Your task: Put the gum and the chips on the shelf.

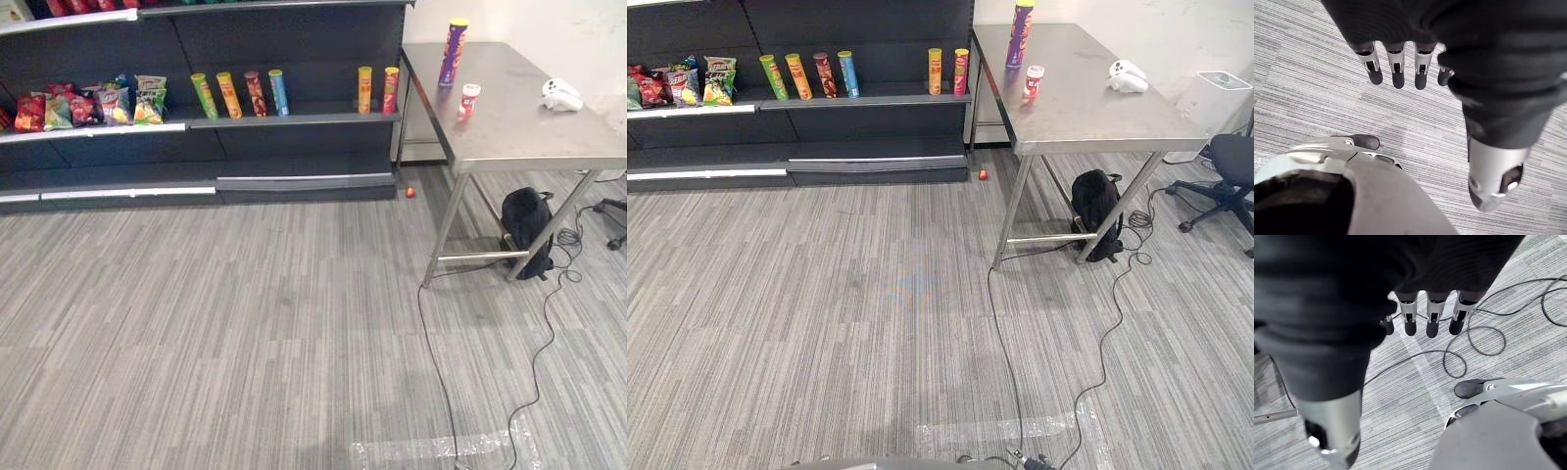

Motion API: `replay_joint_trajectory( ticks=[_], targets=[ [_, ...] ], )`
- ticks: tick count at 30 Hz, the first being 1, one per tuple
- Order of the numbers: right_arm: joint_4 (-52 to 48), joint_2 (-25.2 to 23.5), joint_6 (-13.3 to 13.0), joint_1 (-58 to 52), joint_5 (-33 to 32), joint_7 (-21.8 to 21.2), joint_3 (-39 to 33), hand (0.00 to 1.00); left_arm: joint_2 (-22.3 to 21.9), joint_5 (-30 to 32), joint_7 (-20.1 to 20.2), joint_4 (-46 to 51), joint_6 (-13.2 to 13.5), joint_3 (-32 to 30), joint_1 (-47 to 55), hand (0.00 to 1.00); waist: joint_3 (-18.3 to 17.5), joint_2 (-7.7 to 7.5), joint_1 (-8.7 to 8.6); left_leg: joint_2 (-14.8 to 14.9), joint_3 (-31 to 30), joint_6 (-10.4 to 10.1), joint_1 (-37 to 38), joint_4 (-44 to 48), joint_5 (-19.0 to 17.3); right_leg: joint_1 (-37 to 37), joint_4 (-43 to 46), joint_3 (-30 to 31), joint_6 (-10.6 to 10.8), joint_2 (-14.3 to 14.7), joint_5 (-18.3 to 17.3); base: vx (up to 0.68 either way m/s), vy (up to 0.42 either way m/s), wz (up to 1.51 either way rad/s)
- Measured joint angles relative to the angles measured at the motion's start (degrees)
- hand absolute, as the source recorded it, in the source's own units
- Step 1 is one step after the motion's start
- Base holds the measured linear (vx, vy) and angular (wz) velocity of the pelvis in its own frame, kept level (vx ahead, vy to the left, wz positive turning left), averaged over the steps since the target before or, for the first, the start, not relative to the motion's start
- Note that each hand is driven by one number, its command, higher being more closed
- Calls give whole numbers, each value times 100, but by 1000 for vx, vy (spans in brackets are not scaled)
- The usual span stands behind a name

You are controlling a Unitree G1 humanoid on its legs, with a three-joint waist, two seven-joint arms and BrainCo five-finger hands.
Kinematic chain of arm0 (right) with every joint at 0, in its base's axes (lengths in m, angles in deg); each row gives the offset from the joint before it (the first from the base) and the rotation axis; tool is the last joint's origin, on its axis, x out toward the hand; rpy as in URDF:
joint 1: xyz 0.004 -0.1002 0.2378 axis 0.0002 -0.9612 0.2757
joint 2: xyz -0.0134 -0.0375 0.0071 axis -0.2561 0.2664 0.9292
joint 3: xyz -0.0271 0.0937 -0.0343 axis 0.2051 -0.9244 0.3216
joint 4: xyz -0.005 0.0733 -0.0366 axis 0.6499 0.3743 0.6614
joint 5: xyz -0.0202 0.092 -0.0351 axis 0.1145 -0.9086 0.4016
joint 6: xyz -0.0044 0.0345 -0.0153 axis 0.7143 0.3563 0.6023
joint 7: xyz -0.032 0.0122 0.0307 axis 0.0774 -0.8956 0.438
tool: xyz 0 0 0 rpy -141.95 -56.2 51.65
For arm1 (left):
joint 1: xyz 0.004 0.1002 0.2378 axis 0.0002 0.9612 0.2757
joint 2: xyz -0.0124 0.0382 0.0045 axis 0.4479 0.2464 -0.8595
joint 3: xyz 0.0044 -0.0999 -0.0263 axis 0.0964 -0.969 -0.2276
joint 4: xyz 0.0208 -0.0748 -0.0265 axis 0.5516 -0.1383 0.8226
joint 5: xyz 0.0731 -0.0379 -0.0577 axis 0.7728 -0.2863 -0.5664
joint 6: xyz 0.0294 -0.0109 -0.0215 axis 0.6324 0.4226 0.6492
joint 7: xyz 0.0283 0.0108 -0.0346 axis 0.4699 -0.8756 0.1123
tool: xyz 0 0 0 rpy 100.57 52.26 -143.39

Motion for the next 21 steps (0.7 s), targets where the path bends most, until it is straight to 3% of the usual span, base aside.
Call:
replay_joint_trajectory(
  ticks=[2, 7, 8, 9, 11, 12, 13, 14, 16, 17, 19, 21],
  targets=[
    [-6, 15, 4, 139, -6, 11, 0, 0, 13, 121, -43, 9, -8, -2, -76, 0, 55, 41, 4, 34, 69, 10, -154, 1, 49, -309, 315, -3, -79, -6, -57, -33, -14, -16],
    [-11, -37, 3, 302, -67, 60, -12, 0, 115, 180, -63, 15, -35, -31, -262, 0, 367, -93, -13, 47, 2, -11, -342, 100, 99, -592, 689, -95, -244, -66, -277, -44, -41, 6],
    [-9, -44, 1, 311, -67, 63, 0, 0, 116, 185, -61, 17, -35, -99, -274, 0, 407, -128, -14, 68, -37, -138, -455, 385, -40, -599, 808, -145, -269, -120, -445, 8, -45, 26],
    [-9, -49, -3, 311, -68, 61, 9, 0, 123, 185, -59, 23, -35, -141, -287, 0, 416, -147, -18, 98, -58, -172, -654, 779, -198, -631, 873, -183, -304, -164, -551, -16, -48, 34],
    [-4, -39, -6, 303, -67, 56, 181, 0, 156, 181, -50, 107, -31, -194, -321, 0, 485, -238, -7, 229, 8, -180, -1508, 2563, -355, -643, 1033, -277, -319, -314, -681, -18, -86, 35],
    [-4, -10, -11, 290, -67, 46, 243, 0, 131, 150, -50, 179, -21, -251, -312, 0, 536, -172, 35, 373, 61, -225, -1915, 3418, -317, -511, 1029, -305, -347, -318, -699, 38, -74, 24],
    [-4, 31, -10, 282, -67, 45, 278, 0, 122, 146, -48, 187, -28, -251, -313, 0, 587, -185, 42, 445, 76, -258, -2069, 3768, -397, -440, 1031, -326, -351, -317, -733, 117, 23, 16],
    [-4, 89, -6, 299, -67, 49, 282, 0, 75, 138, -44, 184, -27, -271, -313, 0, 617, -84, 40, 486, 10, -275, -2265, 4023, -594, -299, 1077, -334, -325, -346, -813, 113, 79, 9],
    [5, 105, -6, 327, -68, 56, 274, 0, 42, 138, -39, 186, -26, -307, -318, 0, 642, -40, 36, 460, -83, -237, -2427, 3736, -626, -211, 1070, -313, -255, -409, -863, 147, 131, -7],
    [0, 103, -13, 352, -67, 64, 273, 0, 38, 137, -16, 187, -26, -349, -315, 0, 642, -43, 42, 437, -100, -204, -2493, 3141, -526, -184, 1048, -255, -204, -468, -889, 236, 219, -28],
    [-16, 95, -15, 383, -64, 86, 280, 0, 4, 137, -9, 197, -26, -459, -333, 0, 642, -37, 86, 439, -273, -194, -2538, 2006, -110, -169, 988, -99, -110, -511, -937, 282, 250, -44],
    [-111, 118, -62, 356, -58, 168, 455, 0, -82, 119, -11, 263, -13, -681, -297, 0, 653, 1, 170, 646, -446, -226, -2600, 974, 267, -149, 985, 174, 83, -525, -1050, 324, 291, -59]
  ],
)
